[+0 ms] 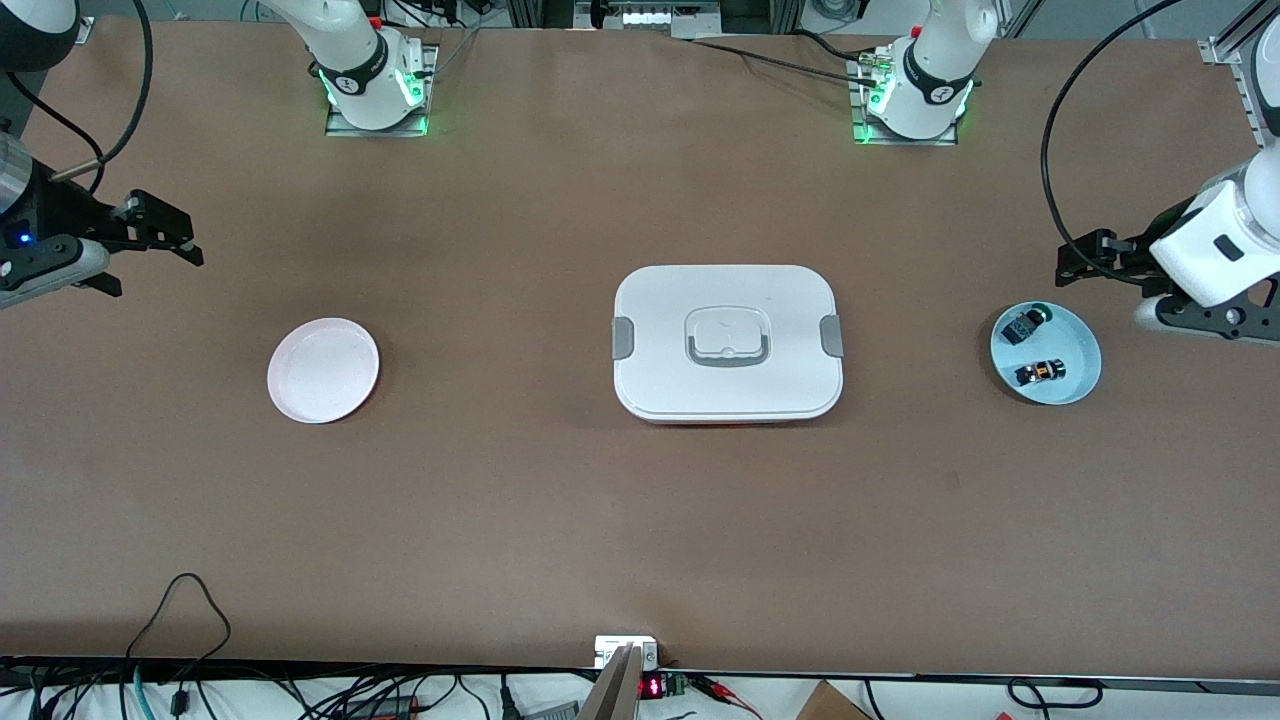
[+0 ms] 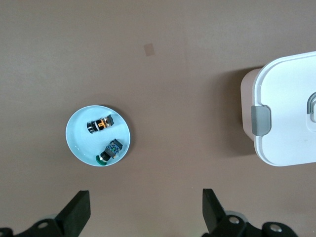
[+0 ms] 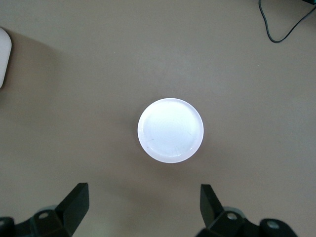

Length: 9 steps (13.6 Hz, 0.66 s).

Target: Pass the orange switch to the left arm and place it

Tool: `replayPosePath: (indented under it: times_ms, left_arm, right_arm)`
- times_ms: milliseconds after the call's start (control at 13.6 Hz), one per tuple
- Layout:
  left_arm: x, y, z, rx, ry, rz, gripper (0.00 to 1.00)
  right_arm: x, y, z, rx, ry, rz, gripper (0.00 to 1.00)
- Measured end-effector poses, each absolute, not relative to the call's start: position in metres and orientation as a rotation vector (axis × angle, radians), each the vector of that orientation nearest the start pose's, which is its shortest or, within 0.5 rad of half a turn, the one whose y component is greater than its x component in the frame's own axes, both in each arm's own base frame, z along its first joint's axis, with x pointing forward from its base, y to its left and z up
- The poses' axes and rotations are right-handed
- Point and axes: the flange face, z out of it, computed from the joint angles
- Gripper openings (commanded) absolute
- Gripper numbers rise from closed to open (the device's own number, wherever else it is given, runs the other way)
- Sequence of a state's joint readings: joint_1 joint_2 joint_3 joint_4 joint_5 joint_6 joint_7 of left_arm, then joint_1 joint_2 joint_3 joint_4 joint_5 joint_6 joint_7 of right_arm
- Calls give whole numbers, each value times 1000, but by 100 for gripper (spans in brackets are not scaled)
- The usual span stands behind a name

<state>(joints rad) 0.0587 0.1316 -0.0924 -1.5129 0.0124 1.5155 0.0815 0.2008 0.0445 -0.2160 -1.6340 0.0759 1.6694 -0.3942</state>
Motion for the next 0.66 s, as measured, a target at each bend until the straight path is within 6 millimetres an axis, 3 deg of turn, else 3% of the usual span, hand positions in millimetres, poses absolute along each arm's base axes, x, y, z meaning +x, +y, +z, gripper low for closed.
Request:
replayPosePath:
  times_ms: [294, 662]
  left_arm:
    - [571, -13, 582, -3141, 127, 176, 100]
    - [566, -16, 587, -3139, 15, 169, 100]
  right_arm:
    - [574, 4, 579, -3042, -508, -1, 100]
    - [572, 32, 578, -3087, -405, 28, 100]
